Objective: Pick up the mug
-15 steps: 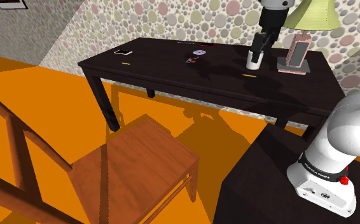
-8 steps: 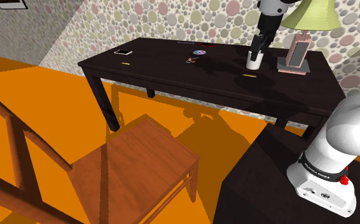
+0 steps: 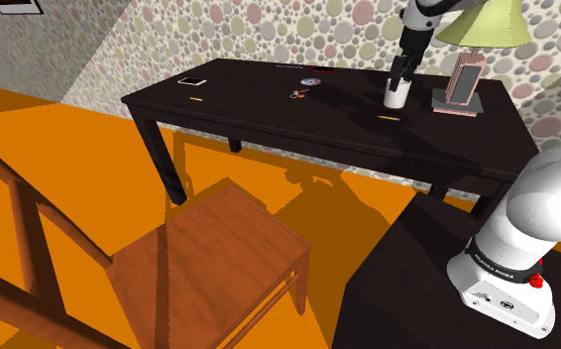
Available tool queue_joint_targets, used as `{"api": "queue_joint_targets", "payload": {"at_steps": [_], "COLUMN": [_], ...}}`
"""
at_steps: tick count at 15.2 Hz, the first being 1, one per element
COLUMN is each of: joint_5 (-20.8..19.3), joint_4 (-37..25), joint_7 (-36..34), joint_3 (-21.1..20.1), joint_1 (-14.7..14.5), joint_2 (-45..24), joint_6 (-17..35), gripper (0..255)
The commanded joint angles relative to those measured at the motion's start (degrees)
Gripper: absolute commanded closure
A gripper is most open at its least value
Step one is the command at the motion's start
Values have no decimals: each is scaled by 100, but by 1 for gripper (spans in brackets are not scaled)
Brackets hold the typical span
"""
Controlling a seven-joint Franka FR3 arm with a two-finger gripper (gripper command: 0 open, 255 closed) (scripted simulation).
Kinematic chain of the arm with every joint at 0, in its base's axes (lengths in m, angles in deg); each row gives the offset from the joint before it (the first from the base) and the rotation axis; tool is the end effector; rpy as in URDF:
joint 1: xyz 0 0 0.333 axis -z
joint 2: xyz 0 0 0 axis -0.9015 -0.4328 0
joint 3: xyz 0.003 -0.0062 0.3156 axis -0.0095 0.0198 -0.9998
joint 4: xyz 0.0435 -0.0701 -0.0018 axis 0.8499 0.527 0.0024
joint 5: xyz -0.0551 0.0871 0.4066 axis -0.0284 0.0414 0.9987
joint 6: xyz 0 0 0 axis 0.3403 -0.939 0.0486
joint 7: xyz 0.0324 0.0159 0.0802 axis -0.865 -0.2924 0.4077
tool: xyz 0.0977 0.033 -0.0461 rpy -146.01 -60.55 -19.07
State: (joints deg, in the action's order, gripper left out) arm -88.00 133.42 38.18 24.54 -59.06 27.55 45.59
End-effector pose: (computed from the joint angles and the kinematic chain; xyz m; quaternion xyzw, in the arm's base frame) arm 0.4120 -0.2090 0.5284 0.9981 -0.0154 0.0515 0.0313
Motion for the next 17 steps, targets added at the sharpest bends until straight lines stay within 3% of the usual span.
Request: {"api": "queue_joint_targets", "payload": {"at_steps": [1,6,11,15,17], "joint_5": [34,343,970,1659,1720], "joint_4": [-158,-766,-1562,-2357,-2358], "joint_7": [254,964,1791,2489,2544], "joint_3": [219,757,1220,1431,1417], "joint_1": [13,15,76,295,336], "joint_2": [-322,-1249,-2313,-3257,-3338], "joint_6": [224,644,906,947,1016], "gripper": [0,0,0,0,0]}}
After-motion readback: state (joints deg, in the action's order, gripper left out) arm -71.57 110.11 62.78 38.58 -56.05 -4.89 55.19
